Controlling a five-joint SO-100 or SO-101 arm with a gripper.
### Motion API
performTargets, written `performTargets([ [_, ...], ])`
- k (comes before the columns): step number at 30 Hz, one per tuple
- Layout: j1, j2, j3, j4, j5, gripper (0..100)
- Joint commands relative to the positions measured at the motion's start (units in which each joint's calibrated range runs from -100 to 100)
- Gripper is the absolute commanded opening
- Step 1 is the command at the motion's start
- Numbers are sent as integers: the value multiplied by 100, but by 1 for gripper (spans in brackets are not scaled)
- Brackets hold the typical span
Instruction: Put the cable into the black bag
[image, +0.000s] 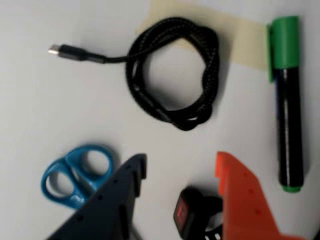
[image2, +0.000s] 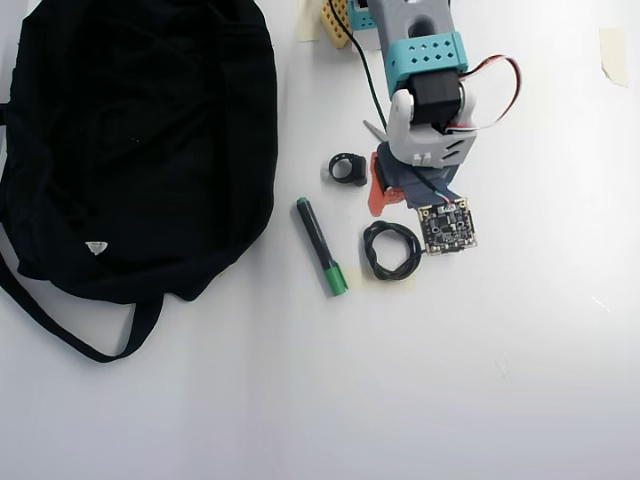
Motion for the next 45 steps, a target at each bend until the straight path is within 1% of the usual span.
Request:
performTargets([
  [1, 76, 277, -692, -109, -58, 18],
  [7, 76, 676, -1078, -109, -73, 18],
  [15, 99, 1165, -1599, -109, -336, 18],
  [32, 61, 1281, -1545, -31, -477, 19],
  [34, 61, 1356, -1563, -31, -540, 21],
  [39, 31, 1381, -1554, -23, -556, 31],
  [43, 31, 1381, -1581, 98, -598, 32],
  [45, 31, 1389, -1617, 132, -781, 33],
])
